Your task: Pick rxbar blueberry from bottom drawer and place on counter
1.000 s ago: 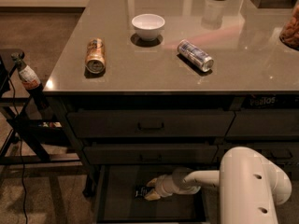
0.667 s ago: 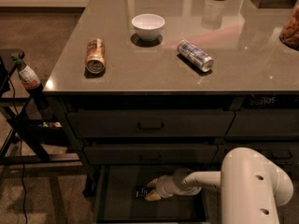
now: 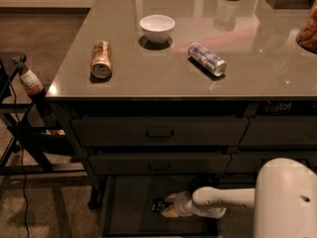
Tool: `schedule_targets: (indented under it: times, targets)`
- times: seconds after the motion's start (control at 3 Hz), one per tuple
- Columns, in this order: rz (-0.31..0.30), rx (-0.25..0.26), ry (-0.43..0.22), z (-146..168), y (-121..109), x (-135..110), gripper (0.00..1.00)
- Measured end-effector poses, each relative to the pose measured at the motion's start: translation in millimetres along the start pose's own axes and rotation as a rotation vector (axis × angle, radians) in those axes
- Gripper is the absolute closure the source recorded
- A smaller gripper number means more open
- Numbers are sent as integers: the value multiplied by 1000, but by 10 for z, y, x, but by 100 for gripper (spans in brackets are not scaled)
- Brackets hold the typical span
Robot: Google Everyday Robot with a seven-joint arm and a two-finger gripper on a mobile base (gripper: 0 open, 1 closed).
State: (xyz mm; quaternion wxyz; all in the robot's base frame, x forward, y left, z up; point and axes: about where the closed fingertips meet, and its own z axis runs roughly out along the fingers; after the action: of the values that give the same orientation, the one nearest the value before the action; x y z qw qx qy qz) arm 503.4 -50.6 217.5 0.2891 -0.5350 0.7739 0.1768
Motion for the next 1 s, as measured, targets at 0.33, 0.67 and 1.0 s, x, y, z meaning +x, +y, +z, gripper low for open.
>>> schedule_targets:
  times: [0.33,0.67,1.0]
  targets:
    - [31,50,35,-399,95,42,100]
    - [31,50,35,-400,94,41,100]
    - [42,76,41,-574,72,-57,100]
